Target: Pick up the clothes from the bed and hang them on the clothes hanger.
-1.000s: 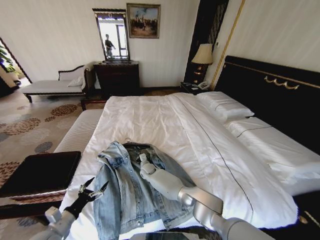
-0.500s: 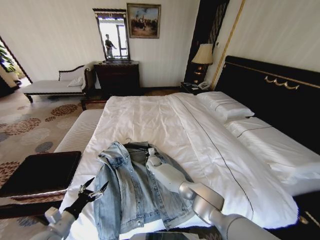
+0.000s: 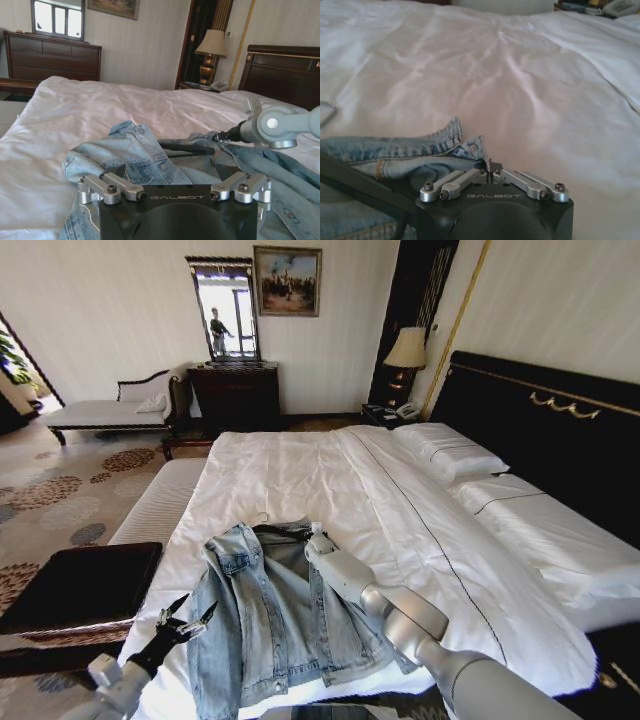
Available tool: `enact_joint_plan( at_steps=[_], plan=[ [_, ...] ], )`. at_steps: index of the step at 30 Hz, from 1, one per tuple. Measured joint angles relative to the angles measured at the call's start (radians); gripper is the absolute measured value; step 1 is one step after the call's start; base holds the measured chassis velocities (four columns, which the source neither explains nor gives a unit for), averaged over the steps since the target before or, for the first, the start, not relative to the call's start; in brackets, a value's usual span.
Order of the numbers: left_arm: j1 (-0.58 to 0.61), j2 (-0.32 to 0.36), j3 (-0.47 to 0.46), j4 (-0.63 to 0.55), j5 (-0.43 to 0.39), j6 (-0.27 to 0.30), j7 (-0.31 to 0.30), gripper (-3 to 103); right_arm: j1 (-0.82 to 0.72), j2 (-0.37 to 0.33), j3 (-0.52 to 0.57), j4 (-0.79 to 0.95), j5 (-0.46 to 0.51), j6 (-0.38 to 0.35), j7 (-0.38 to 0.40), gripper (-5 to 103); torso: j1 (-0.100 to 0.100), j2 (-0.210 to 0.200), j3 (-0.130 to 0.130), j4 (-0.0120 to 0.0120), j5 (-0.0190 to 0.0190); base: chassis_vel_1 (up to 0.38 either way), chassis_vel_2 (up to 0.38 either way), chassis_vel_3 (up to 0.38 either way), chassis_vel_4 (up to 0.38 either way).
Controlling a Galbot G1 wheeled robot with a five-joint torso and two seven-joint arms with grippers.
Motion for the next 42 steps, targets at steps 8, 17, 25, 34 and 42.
enact_joint_plan(
  at_steps=[8,17,25,34,42],
  plan=[
    [0.0,-0.006,0.004,0.0,0.003,-0.001,0.003,100,-0.06,-0.016,-0.079,0.3,0.015,-0.029,0.043,0,0.0,0.0,0.0,0.0006,0.0,0.0,0.0,0.0,0.0],
    [0.008,-0.013,-0.007,-0.006,0.005,-0.005,0.005,100,-0.099,-0.003,-0.201,0.388,0.089,-0.054,0.06,0,0.0,0.0,0.0,0.0008,0.0004,0.0,0.0,0.0,0.0],
    [0.022,-0.015,-0.019,-0.003,-0.003,-0.017,0.01,100,-0.117,0.0,-0.231,0.253,0.066,-0.017,0.03,0,0.0,0.0,0.0,0.0002,0.0002,0.0,0.0,0.0,0.0],
    [0.019,-0.017,-0.018,0.0,-0.006,-0.019,0.012,100,-0.127,0.001,-0.263,0.252,0.066,0.027,-0.01,0,0.0,0.0,0.0,0.0003,0.0001,0.0,0.0,0.0,0.0],
    [0.019,-0.02,-0.023,-0.008,-0.007,-0.019,0.012,100,-0.133,0.001,-0.324,0.317,0.042,0.079,-0.108,0,0.0,0.0,0.0,0.0003,0.0001,0.0,0.0,0.0,0.0]
  ],
)
